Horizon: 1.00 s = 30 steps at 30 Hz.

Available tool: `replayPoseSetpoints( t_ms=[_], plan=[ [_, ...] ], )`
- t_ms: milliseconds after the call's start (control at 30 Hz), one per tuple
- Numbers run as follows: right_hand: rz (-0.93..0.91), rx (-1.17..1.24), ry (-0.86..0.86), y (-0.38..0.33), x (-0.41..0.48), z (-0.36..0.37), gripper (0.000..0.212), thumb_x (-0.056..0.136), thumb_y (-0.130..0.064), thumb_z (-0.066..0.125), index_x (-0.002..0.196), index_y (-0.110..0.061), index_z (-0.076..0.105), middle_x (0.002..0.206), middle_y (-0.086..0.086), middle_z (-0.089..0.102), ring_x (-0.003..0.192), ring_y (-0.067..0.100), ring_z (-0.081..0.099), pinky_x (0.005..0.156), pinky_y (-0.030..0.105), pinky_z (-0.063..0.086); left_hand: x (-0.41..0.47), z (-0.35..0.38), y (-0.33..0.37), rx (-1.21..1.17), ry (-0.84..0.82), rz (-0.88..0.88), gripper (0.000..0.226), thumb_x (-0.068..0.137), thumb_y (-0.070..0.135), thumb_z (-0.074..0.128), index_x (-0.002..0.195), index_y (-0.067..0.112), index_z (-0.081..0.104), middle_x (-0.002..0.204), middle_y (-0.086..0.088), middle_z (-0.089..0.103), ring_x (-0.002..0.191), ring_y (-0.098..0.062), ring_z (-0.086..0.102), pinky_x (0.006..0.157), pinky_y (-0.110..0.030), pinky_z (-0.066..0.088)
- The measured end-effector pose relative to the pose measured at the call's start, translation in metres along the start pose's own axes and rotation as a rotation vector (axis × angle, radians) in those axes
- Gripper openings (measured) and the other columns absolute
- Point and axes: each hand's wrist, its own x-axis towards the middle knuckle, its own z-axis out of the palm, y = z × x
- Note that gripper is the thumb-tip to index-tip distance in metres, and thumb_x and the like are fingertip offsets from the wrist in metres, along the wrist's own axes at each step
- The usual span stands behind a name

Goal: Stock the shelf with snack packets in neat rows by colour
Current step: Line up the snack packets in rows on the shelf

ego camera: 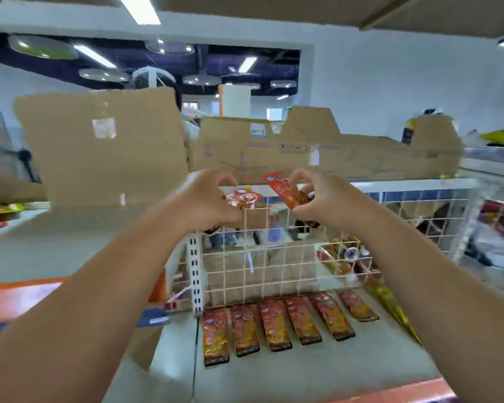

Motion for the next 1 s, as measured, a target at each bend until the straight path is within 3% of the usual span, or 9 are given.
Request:
replayPoseSetpoints(
  t_ms=[100, 200, 300, 433, 567, 700, 833, 900, 1000],
  plan=[
    [0.052, 0.024, 0.08, 0.047, -0.042, -0.034, 0.041, 0.081, -0.022, 0.073, 0.114, -0.038, 0.053, 0.095, -0.018, 0.059, 0.064, 0.008, 0.066, 0.052, 0.024, 0.055, -0.004, 0.049, 0.052, -0.057, -0.031, 0.078, 0.058, 0.067, 0.031, 0.089, 0.119, 0.036, 0.064, 0.099, 0.007, 0.071, 0.082, -0.015, 0.068, 0.07, -0.031, 0.058],
    [0.131, -0.008, 0.147, 0.096, -0.078, -0.057, 0.038, 0.08, -0.028, 0.074, 0.109, -0.035, 0.052, 0.094, -0.017, 0.059, 0.077, 0.013, 0.066, 0.064, 0.034, 0.057, -0.011, 0.101, 0.09, -0.145, -0.05, 0.139, 0.055, 0.074, 0.027, 0.085, 0.121, 0.04, 0.061, 0.107, 0.012, 0.067, 0.08, -0.01, 0.068, 0.06, -0.027, 0.056],
    [0.21, -0.067, 0.19, 0.144, -0.111, -0.071, 0.031, 0.079, -0.03, 0.075, 0.1, -0.032, 0.053, 0.092, -0.009, 0.06, 0.076, 0.013, 0.061, 0.065, 0.033, 0.051, -0.021, 0.154, 0.116, -0.185, -0.044, 0.17, 0.052, 0.073, 0.035, 0.083, 0.117, 0.048, 0.058, 0.119, 0.011, 0.064, 0.094, -0.012, 0.066, 0.074, -0.038, 0.06],
    [0.259, -0.131, 0.194, 0.197, -0.147, -0.073, 0.024, 0.081, -0.028, 0.072, 0.096, -0.029, 0.054, 0.088, -0.007, 0.06, 0.073, 0.012, 0.058, 0.055, 0.026, 0.038, -0.043, 0.218, 0.133, -0.183, -0.023, 0.182, 0.049, 0.083, 0.041, 0.081, 0.126, 0.044, 0.056, 0.123, 0.014, 0.054, 0.102, -0.007, 0.057, 0.081, -0.026, 0.049],
    [0.311, -0.179, 0.189, 0.241, -0.158, -0.06, 0.021, 0.079, -0.029, 0.07, 0.092, -0.028, 0.053, 0.086, -0.009, 0.058, 0.079, 0.012, 0.055, 0.058, 0.027, 0.037, -0.059, 0.267, 0.124, -0.226, -0.043, 0.196, 0.044, 0.084, 0.034, 0.083, 0.121, 0.041, 0.06, 0.124, 0.013, 0.052, 0.105, -0.005, 0.056, 0.077, -0.013, 0.043],
    [0.34, -0.184, 0.182, 0.272, -0.149, -0.032, 0.022, 0.077, -0.03, 0.071, 0.091, -0.027, 0.055, 0.085, -0.009, 0.058, 0.08, 0.015, 0.057, 0.062, 0.03, 0.044, -0.064, 0.299, 0.095, -0.192, -0.071, 0.183, 0.043, 0.083, 0.033, 0.085, 0.119, 0.037, 0.062, 0.117, 0.016, 0.054, 0.095, 0.0, 0.058, 0.074, -0.01, 0.045],
    [0.357, -0.185, 0.149, 0.292, -0.13, 0.005, 0.022, 0.075, -0.032, 0.074, 0.084, -0.022, 0.055, 0.074, -0.006, 0.057, 0.067, 0.013, 0.055, 0.055, 0.031, 0.04, -0.059, 0.332, 0.053, -0.105, -0.086, 0.13, 0.047, 0.082, 0.047, 0.077, 0.125, 0.041, 0.059, 0.122, 0.017, 0.053, 0.102, -0.012, 0.056, 0.082, -0.029, 0.056],
    [0.405, -0.179, 0.13, 0.306, -0.118, 0.026, 0.022, 0.072, -0.033, 0.073, 0.08, -0.025, 0.055, 0.072, -0.006, 0.058, 0.067, 0.011, 0.055, 0.057, 0.033, 0.045, -0.055, 0.349, 0.038, -0.04, -0.086, 0.103, 0.047, 0.082, 0.05, 0.073, 0.127, 0.041, 0.059, 0.122, 0.018, 0.052, 0.108, -0.013, 0.051, 0.09, -0.033, 0.05],
    [0.485, -0.17, 0.088, 0.329, -0.103, 0.058, 0.024, 0.069, -0.039, 0.069, 0.08, -0.027, 0.052, 0.077, -0.008, 0.058, 0.075, 0.015, 0.056, 0.062, 0.035, 0.046, -0.052, 0.378, 0.018, 0.0, -0.085, 0.086, 0.05, 0.078, 0.054, 0.066, 0.124, 0.036, 0.064, 0.122, 0.011, 0.06, 0.107, -0.016, 0.052, 0.09, -0.037, 0.049]
  ],
)
